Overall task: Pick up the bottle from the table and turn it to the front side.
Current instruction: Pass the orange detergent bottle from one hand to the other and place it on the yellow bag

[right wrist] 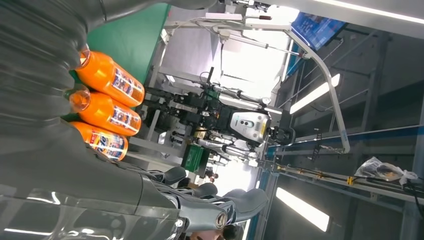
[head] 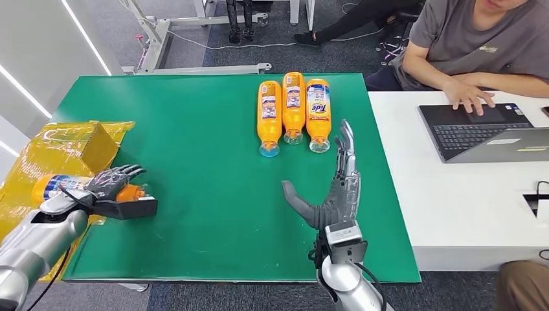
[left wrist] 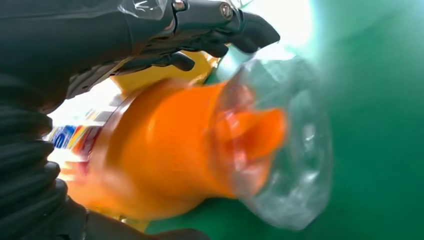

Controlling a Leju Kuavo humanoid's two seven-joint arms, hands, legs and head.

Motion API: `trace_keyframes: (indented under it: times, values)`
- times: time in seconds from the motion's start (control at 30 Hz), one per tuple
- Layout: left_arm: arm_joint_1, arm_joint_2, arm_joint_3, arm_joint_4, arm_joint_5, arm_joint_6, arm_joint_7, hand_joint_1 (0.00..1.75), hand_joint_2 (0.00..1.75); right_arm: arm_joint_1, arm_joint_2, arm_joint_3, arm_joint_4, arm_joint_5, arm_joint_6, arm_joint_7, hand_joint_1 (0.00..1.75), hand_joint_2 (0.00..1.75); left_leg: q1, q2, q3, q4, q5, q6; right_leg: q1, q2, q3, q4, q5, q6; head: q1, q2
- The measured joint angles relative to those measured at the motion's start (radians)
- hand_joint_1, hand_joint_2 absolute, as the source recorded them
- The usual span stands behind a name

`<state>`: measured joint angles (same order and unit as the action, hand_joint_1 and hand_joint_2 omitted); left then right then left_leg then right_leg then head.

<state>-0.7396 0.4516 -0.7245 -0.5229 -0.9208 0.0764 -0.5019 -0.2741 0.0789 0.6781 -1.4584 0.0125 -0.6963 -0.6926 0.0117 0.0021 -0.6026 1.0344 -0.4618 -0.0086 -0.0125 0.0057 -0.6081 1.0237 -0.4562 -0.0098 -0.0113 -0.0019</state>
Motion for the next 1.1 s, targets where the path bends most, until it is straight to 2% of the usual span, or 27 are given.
trace_keyframes:
  times: [0.17, 0.33, 0.5, 0.6, 0.77, 0.93, 1.0, 1.1]
  values:
    - [0.052, 0.063, 0.023, -0.082, 0.174, -0.088, -0.059, 0.0, 1.75, 0.0, -0.011, 0.003, 0.001, -0.019, 0.004, 0.001, 0.0, 1.75, 0.0, 0.0, 0.0, 0.0, 0.0, 0.0, 0.0, 0.0, 0.0, 0.0, 0.0, 0.0, 0.0, 0.0]
    - [0.12, 0.112, 0.081, -0.203, 0.277, -0.106, -0.066, 0.0, 1.75, 0.001, -0.027, 0.014, 0.006, -0.04, -0.002, -0.005, 0.0, 1.75, 0.0, 0.0, 0.0, 0.0, 0.0, 0.0, 0.0, 0.0, 0.0, 0.0, 0.0, 0.0, 0.0, 0.0]
    - [0.211, 0.165, 0.198, -0.38, 0.395, -0.106, -0.073, 0.0, 1.75, 0.017, -0.043, 0.025, 0.006, -0.034, -0.002, -0.005, 0.0, 1.75, 0.0, 0.0, 0.0, 0.0, 0.0, 0.0, 0.0, 0.0, -0.001, 0.0, 0.0, 0.0, 0.0, 0.0]
    - [0.291, 0.174, 0.301, -0.519, 0.491, -0.11, -0.103, 0.0, 1.75, 0.034, -0.05, 0.027, 0.003, -0.03, 0.0, -0.005, 0.0, 1.75, 0.0, 0.0, 0.0, 0.0, 0.0, 0.0, 0.0, 0.0, -0.001, -0.001, -0.001, 0.0, 0.0, 0.0]
    - [0.386, 0.133, 0.44, -0.719, 0.638, -0.141, -0.159, 0.0, 1.75, 0.041, -0.056, 0.032, 0.0, -0.023, 0.02, -0.003, 0.0, 1.75, 0.0, 0.0, 0.0, 0.0, 0.0, 0.0, 0.0, 0.0, -0.001, -0.001, -0.001, 0.0, 0.0, 0.0]
    - [0.44, 0.045, 0.52, -0.871, 0.801, -0.167, -0.191, 0.0, 1.75, 0.041, -0.058, 0.042, 0.004, -0.023, 0.043, -0.001, 0.0, 1.75, -0.001, 0.0, 0.0, 0.0, 0.0, 0.0, 0.0, 0.0, 0.0, -0.001, 0.0, 0.0, 0.0, 0.0]
    - [0.454, -0.002, 0.535, -0.915, 0.847, -0.118, -0.197, 0.0, 1.75, 0.039, -0.058, 0.048, 0.008, -0.021, 0.051, -0.002, 0.0, 1.75, -0.001, -0.001, 0.0, 0.0, 0.0, 0.0, 0.0, -0.001, 0.0, -0.001, 0.0, 0.0, 0.0, 0.0]
    - [0.478, -0.084, 0.537, -0.954, 0.858, 0.055, -0.199, 0.0, 1.75, 0.037, -0.058, 0.055, 0.011, -0.001, 0.049, -0.004, 0.0, 1.75, -0.001, -0.002, 0.0, 0.0, 0.0, 0.0, -0.001, -0.002, 0.0, -0.001, 0.0, 0.0, 0.0, 0.0]
